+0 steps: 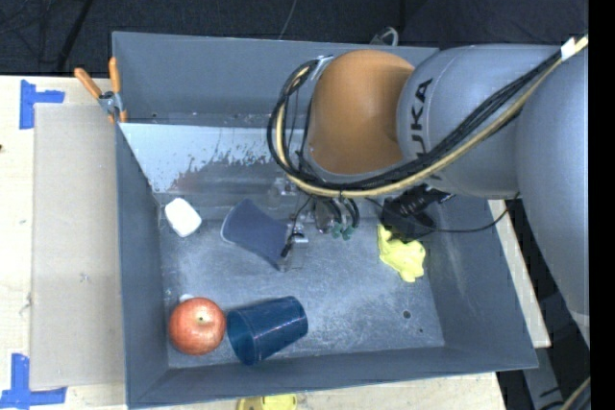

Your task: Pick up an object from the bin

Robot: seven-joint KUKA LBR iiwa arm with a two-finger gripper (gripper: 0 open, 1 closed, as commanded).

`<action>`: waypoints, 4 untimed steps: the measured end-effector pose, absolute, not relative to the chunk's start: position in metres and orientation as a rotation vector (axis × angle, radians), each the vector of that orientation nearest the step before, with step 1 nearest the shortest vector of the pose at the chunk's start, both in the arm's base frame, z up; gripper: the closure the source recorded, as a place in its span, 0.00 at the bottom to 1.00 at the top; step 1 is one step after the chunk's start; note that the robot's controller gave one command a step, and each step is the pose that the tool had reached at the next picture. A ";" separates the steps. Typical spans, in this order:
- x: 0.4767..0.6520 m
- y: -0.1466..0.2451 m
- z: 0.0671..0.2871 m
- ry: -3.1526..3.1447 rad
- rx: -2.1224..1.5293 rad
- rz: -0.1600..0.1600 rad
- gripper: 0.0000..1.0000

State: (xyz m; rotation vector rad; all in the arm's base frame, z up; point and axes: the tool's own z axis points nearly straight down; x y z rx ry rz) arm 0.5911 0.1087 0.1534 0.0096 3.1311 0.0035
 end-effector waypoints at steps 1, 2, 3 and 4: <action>0.594 0.088 0.181 3.150 0.030 -0.001 0.00; 0.596 0.119 0.240 3.139 -0.025 0.000 0.00; 0.597 0.140 0.197 3.131 -0.043 0.004 0.00; 0.588 0.164 0.146 3.137 -0.147 0.000 0.00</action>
Offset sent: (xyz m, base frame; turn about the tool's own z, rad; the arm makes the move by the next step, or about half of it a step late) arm 0.0041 0.0118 0.0868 -0.0235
